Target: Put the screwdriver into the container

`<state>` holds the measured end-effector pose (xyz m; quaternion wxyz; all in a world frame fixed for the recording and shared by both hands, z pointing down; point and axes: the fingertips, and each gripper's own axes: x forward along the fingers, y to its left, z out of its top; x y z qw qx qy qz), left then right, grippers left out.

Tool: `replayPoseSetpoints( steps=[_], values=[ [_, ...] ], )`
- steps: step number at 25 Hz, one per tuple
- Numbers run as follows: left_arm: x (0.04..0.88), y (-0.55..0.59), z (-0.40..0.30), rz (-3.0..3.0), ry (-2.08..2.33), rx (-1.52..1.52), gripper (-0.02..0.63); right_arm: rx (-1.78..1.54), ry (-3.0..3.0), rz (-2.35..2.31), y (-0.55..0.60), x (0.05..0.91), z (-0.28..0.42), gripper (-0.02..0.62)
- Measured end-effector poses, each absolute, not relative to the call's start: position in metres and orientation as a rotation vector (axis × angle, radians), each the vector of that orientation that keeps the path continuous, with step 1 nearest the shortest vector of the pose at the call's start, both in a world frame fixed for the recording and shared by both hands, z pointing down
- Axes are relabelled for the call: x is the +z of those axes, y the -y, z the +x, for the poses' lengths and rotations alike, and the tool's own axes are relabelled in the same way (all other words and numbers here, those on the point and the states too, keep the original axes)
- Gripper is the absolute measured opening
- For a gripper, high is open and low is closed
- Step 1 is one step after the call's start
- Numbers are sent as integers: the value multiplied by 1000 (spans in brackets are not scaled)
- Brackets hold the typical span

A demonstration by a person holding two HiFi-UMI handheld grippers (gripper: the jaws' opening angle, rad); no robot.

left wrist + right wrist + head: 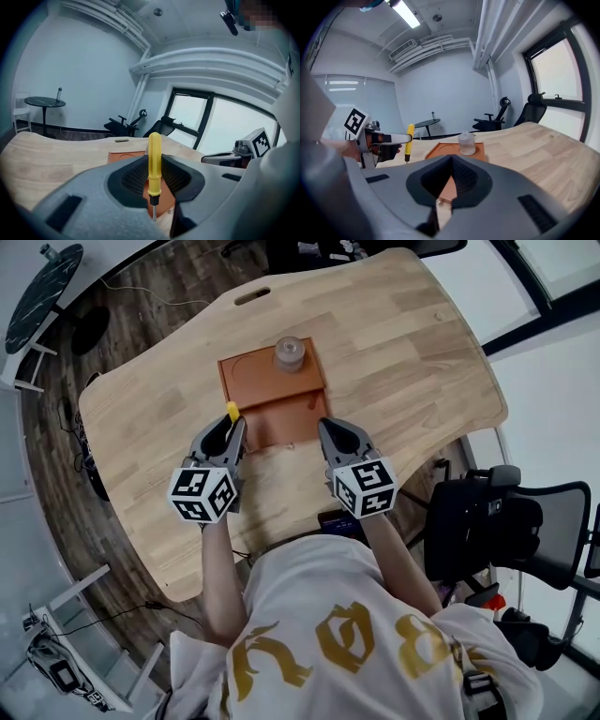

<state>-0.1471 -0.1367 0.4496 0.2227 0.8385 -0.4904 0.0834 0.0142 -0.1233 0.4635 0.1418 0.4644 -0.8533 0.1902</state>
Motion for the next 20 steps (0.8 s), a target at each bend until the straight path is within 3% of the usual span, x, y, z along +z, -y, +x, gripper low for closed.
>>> replayPoseSetpoints(
  steps=[20],
  values=[
    [500, 158, -145, 2291, 1276, 378, 83, 621, 2395, 1289, 153, 501, 13, 11]
  ],
)
